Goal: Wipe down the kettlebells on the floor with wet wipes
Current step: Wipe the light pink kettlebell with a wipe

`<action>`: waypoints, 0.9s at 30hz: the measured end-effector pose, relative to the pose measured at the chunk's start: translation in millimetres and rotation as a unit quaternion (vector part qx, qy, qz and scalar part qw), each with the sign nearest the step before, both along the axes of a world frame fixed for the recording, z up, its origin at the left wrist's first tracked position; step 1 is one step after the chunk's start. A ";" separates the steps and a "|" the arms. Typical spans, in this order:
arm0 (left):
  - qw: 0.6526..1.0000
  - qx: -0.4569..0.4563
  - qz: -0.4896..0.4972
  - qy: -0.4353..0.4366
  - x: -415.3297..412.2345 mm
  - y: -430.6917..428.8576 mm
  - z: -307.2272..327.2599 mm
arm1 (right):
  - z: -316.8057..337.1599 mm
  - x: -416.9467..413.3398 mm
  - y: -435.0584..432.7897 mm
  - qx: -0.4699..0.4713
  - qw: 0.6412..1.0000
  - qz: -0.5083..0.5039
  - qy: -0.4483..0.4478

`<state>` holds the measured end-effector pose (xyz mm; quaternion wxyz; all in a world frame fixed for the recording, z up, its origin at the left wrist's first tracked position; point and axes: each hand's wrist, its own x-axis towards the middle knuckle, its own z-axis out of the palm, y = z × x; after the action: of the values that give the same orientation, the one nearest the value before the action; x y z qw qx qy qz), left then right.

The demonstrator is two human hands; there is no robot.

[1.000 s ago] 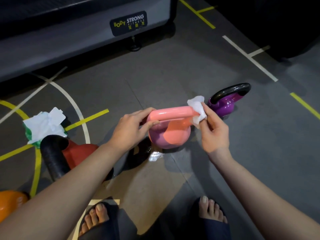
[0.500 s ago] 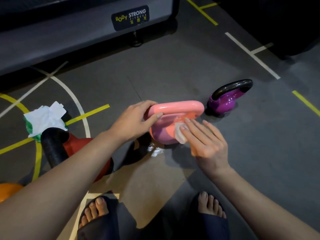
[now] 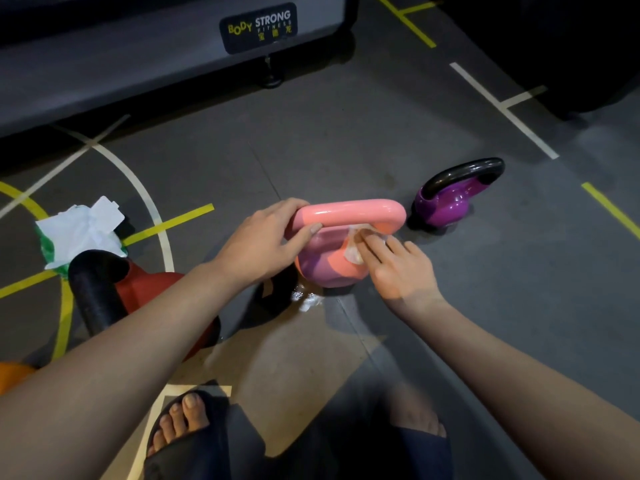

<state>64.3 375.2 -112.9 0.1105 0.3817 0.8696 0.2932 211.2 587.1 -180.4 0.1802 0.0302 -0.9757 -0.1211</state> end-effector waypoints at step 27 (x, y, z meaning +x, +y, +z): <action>0.992 0.043 -0.061 0.099 11.7 24.5 -6.1 | 16.6 -30.7 -18.1 -0.552 0.733 -0.386 0.097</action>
<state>76.0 399.7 -119.0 0.0246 0.4659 0.8377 0.2838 180.6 569.0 -163.8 0.1970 -0.4655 -0.7757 0.3778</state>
